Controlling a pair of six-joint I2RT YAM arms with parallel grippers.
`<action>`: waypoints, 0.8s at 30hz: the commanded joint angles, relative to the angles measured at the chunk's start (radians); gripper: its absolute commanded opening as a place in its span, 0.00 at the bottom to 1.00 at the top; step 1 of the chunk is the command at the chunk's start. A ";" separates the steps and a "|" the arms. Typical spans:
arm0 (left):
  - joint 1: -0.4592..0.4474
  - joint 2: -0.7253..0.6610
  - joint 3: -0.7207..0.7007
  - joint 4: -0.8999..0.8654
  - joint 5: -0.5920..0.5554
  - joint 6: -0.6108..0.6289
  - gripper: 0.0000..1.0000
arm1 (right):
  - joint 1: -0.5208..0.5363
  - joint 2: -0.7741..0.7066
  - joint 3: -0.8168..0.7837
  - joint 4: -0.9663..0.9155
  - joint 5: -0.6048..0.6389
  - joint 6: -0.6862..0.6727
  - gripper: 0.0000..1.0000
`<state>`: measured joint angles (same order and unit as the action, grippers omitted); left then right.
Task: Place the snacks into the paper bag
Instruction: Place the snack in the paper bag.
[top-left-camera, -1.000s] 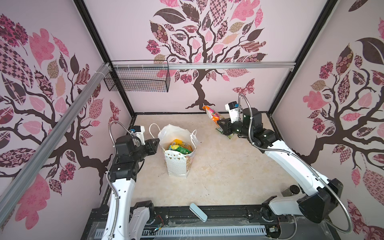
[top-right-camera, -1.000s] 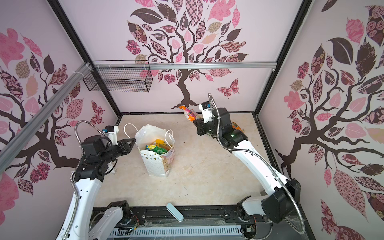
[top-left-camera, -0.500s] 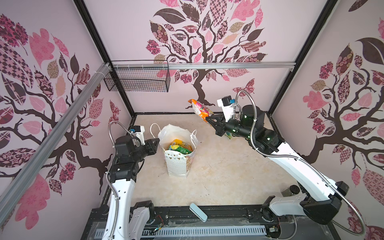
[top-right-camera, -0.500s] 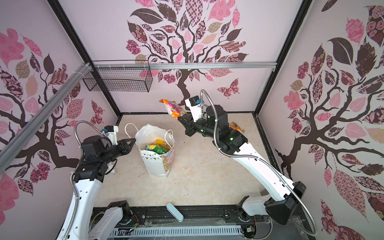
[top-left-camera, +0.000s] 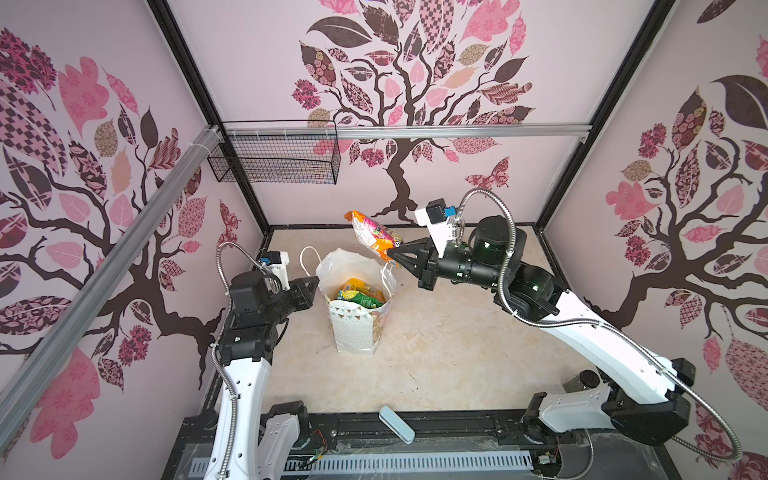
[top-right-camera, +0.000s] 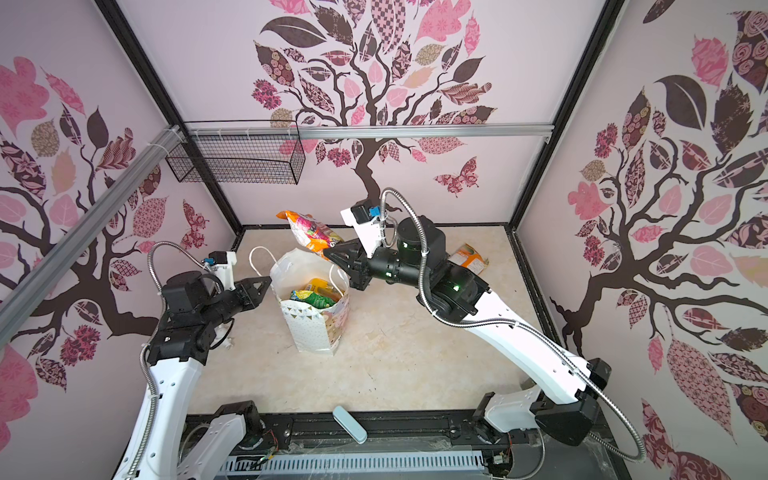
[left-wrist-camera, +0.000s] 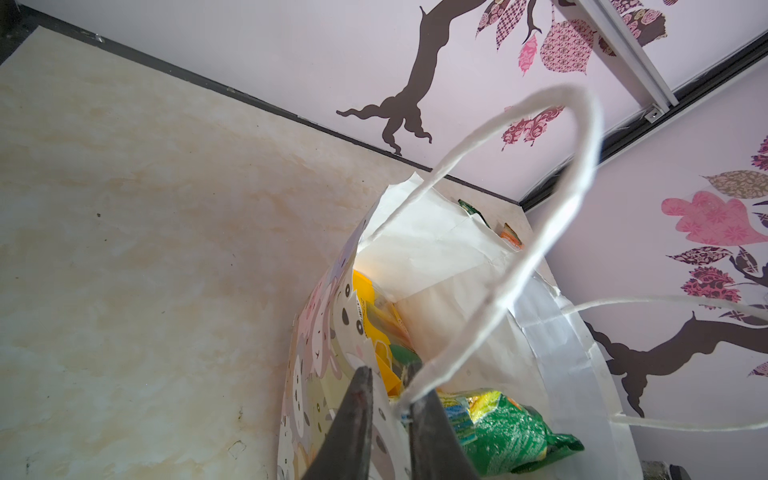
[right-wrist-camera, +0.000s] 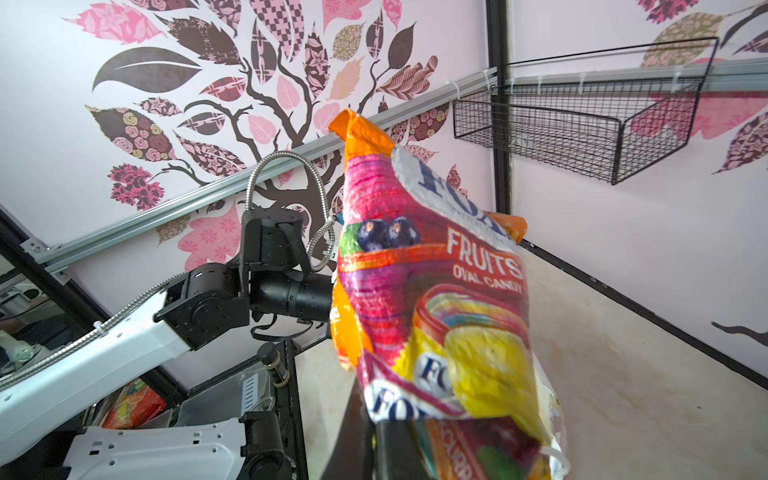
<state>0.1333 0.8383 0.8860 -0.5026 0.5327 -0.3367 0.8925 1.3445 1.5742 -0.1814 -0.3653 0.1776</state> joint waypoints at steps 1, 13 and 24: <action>0.005 -0.011 -0.027 0.024 0.003 0.007 0.20 | 0.026 0.038 0.053 0.009 -0.042 -0.030 0.00; 0.005 -0.016 -0.027 0.023 -0.001 0.007 0.20 | 0.071 0.144 0.060 -0.061 -0.018 -0.015 0.00; 0.005 -0.016 -0.027 0.022 -0.001 0.007 0.20 | 0.107 0.221 0.011 -0.027 0.047 0.038 0.00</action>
<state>0.1333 0.8341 0.8860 -0.5026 0.5323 -0.3367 0.9932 1.5509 1.5898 -0.2714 -0.3523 0.2047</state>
